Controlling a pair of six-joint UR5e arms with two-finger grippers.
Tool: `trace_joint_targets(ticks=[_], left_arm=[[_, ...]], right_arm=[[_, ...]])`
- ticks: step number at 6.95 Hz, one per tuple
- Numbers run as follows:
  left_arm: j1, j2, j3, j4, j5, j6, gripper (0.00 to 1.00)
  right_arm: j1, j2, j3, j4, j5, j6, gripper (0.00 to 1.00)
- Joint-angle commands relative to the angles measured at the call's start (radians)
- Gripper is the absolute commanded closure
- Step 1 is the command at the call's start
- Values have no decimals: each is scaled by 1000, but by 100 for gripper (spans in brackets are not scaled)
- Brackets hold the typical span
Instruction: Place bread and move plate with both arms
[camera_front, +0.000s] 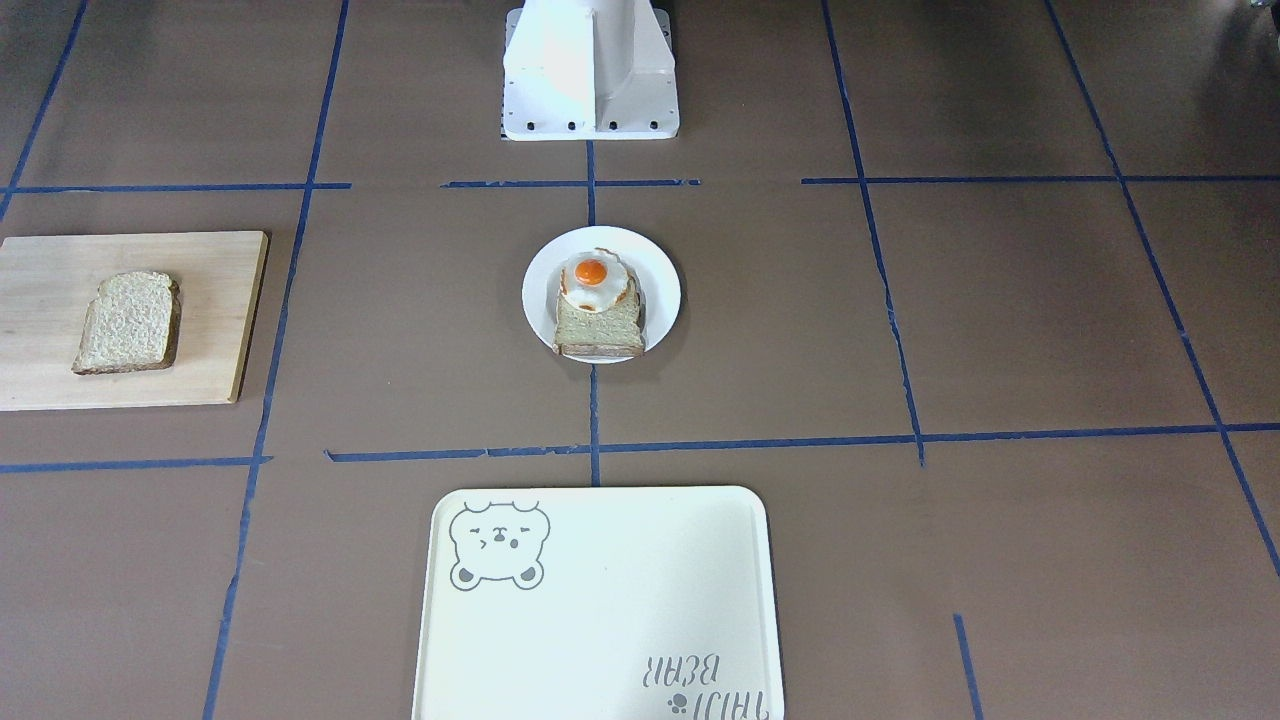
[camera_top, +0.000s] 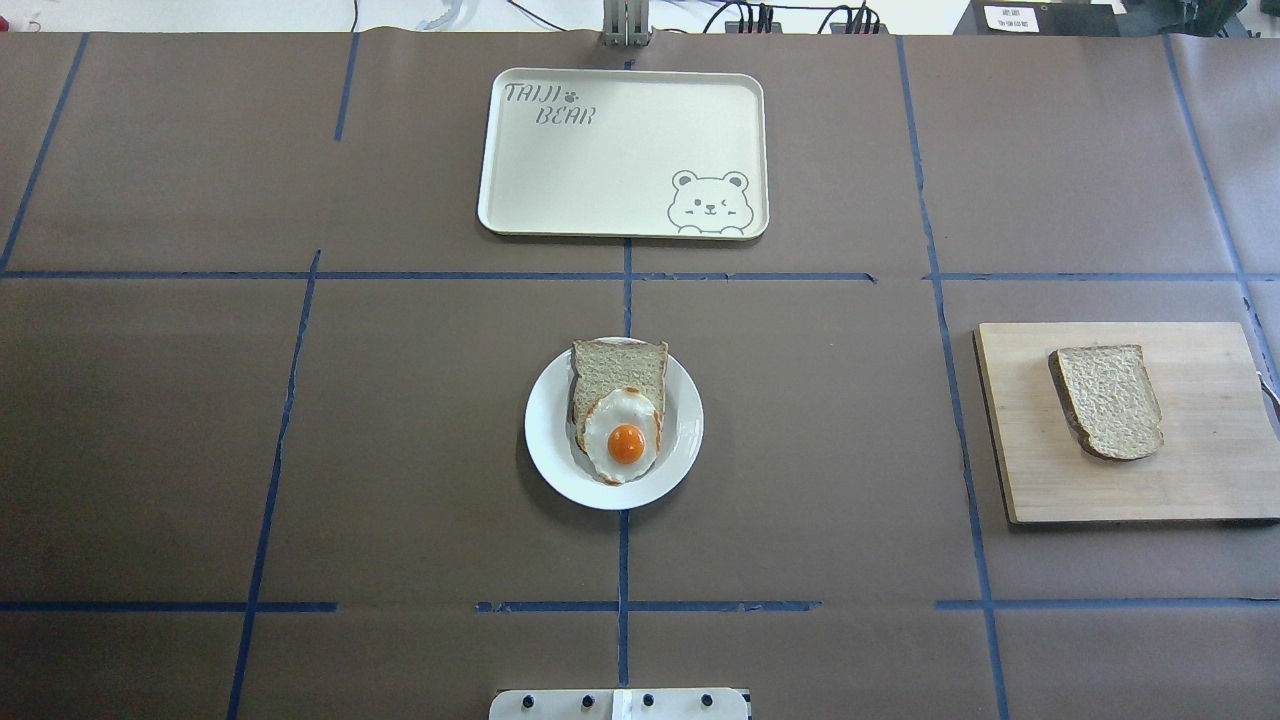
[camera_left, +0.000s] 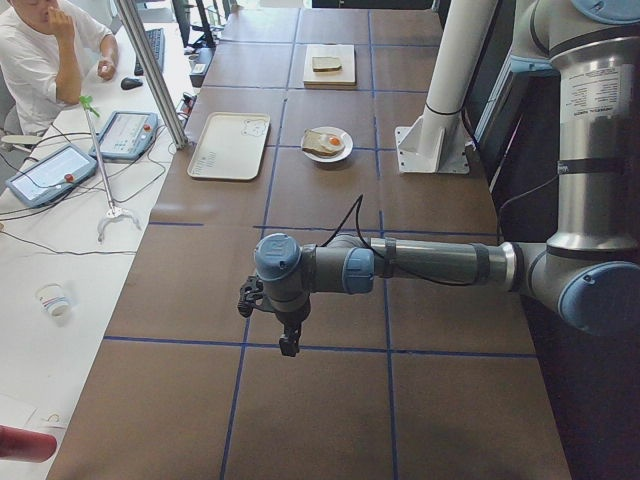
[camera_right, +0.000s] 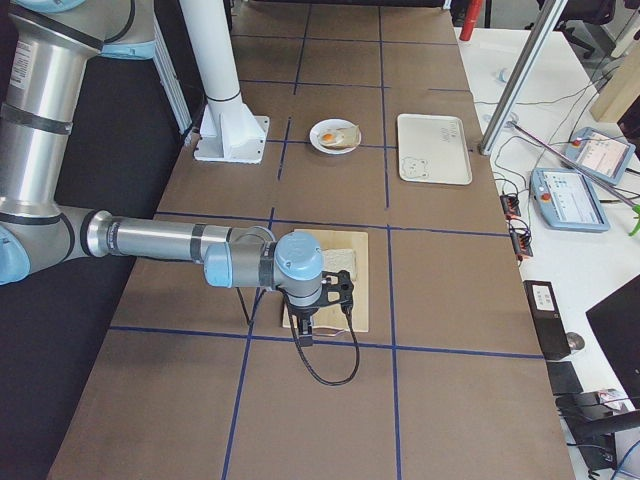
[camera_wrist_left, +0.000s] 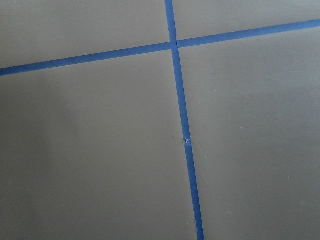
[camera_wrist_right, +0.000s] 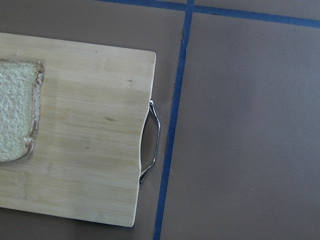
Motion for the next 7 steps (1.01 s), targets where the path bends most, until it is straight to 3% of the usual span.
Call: trace_joint_targets(ticks=[1, 3, 5, 7], left_arm=[[0, 0, 0, -2, -2, 0, 0], [0, 0, 0, -2, -6, 0, 0], [0, 0, 0, -3, -6, 0, 0], [0, 0, 0, -3, -6, 0, 0]], right_arm=[[-3, 1, 0, 2, 21, -2, 0], [-52, 32, 2, 27, 93, 58, 0], [-219, 34, -15, 423, 43, 517, 0], [-450, 63, -102, 791, -137, 914, 0]])
